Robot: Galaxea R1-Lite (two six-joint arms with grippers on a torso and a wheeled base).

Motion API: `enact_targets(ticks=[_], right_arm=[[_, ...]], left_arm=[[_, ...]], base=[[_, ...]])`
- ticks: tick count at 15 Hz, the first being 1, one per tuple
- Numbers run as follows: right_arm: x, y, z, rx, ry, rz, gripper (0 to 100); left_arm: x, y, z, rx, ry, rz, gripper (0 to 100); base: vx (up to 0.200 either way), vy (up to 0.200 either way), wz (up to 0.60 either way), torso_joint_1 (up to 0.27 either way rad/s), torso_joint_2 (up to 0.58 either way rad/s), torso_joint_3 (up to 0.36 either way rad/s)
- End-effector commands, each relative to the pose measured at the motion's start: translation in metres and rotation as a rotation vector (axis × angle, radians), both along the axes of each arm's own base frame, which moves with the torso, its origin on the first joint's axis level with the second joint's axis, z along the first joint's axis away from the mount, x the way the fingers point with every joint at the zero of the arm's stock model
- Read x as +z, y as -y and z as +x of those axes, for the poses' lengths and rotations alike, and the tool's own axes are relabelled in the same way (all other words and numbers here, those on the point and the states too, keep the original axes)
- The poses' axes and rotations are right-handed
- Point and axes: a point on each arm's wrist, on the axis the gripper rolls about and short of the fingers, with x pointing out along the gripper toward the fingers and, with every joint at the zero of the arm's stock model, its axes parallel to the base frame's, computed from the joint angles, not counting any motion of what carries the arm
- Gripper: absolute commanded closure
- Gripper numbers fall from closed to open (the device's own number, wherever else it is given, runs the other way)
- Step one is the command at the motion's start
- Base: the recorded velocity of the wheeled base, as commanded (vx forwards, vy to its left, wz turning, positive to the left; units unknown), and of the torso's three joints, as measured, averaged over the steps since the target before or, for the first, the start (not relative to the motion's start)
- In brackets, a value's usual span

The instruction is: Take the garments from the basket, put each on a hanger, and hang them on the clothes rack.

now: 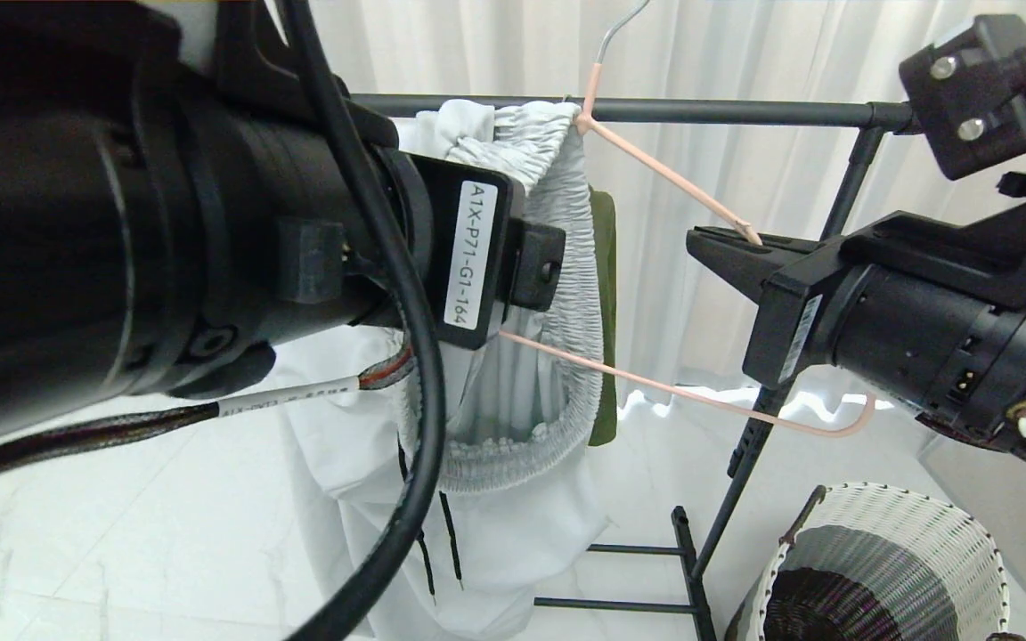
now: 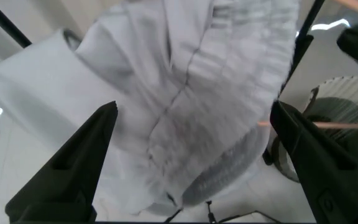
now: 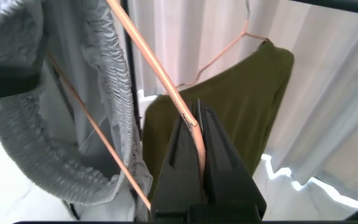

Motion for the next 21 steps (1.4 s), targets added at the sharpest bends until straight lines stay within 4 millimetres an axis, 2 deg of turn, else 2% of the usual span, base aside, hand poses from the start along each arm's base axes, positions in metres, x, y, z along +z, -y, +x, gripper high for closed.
enact_targets(ticks=[1,2,7,11,13,16,21], right_arm=[[0.0,0.007,0.005,-0.021,0.002,0.0,100],[-0.001,0.009,0.006,-0.019,0.002,-0.002,100],[-0.007,0.026,0.003,-0.006,0.012,-0.032,100],[-0.007,0.03,-0.002,0.003,0.022,-0.044,100],[-0.008,0.03,-0.003,0.008,0.029,-0.055,100],[-0.011,0.026,-0.011,0.051,0.032,-0.074,100],[-0.012,0.02,-0.017,0.089,0.033,-0.086,100]], left_arm=[[-0.001,-0.015,-0.011,-0.015,-0.001,0.007,0],[-0.002,-0.019,-0.013,-0.017,-0.001,0.011,0],[0.0,-0.084,-0.038,-0.061,0.074,0.146,0],[-0.004,-0.11,-0.047,-0.228,0.129,0.345,0],[0.0,-0.112,-0.036,-0.253,0.161,0.388,0],[0.0,-0.113,-0.01,-0.286,0.264,0.46,0],[-0.024,-0.09,0.017,-0.386,0.313,0.495,0]], base=[[0.0,0.0,0.0,0.0,0.0,0.0],[0.0,0.0,0.0,0.0,0.0,0.0],[0.0,0.0,0.0,0.0,0.0,0.0],[0.0,0.0,0.0,0.0,0.0,0.0],[0.0,0.0,0.0,0.0,0.0,0.0],[0.0,0.0,0.0,0.0,0.0,0.0],[0.0,0.0,0.0,0.0,0.0,0.0]])
